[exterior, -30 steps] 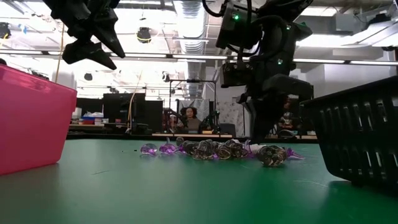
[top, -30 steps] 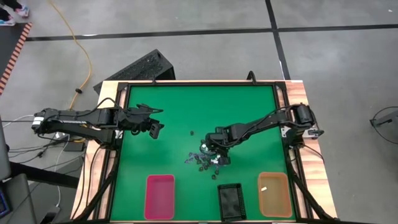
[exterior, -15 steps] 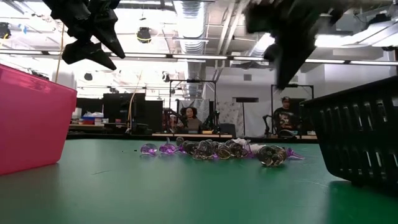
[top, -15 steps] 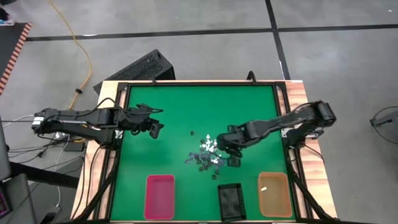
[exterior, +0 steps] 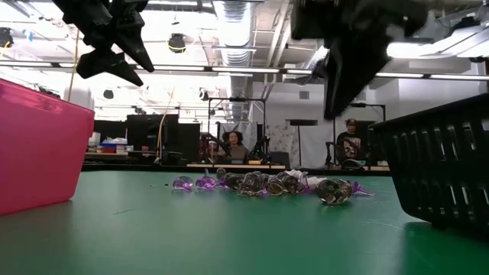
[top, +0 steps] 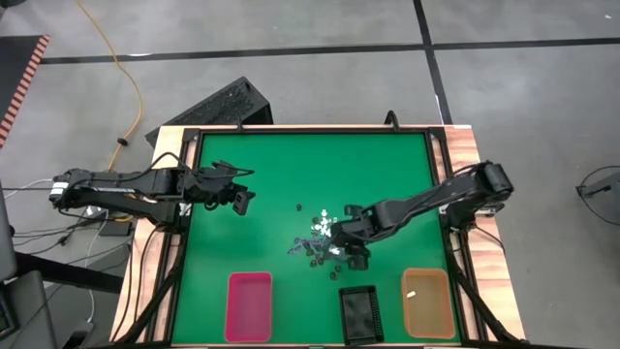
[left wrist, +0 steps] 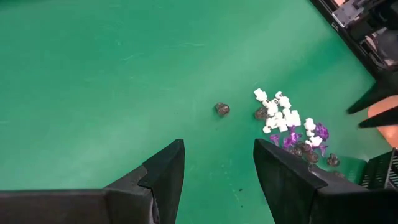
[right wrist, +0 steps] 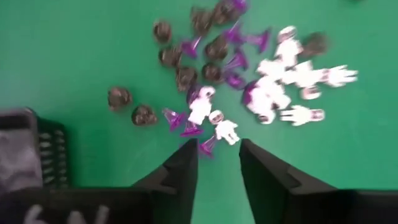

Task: Sort Halloween decoration
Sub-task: Put the white skeleton toy into the right orange organizing bin

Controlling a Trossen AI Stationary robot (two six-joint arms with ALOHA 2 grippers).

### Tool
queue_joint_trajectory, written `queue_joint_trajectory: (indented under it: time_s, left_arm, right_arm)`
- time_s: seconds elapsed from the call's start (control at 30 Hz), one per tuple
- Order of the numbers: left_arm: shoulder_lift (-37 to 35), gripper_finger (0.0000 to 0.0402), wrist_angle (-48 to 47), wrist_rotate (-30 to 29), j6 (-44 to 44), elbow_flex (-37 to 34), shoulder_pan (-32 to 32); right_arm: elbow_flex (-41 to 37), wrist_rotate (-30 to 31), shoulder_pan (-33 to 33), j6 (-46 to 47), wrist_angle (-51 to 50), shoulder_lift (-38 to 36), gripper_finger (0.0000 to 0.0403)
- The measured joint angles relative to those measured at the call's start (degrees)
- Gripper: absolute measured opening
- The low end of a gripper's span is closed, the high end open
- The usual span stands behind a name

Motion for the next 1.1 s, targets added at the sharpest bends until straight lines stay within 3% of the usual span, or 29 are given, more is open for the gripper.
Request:
queue_joint_trajectory:
  time_s: [0.2, 0.6, 1.1]
  left_arm:
    - [-0.02, 0.0183, -0.10, -0.02, 0.04, 0.00, 0.00]
    - [-0.02, 0.0183, -0.89, -0.05, 0.10, 0.00, 0.00]
    - [-0.02, 0.0183, -1.08, -0.07, 0.13, 0.00, 0.00]
  right_arm:
    - [0.00, 0.07, -0.38, -7.08, 0.90, 6.64, 0.0182]
    - [0.00, -1.56, -2.40, -11.96, 5.19, 11.78, 0.0155]
    - [0.12, -5.16, -4.55, -10.59, 4.36, 11.03, 0.0015]
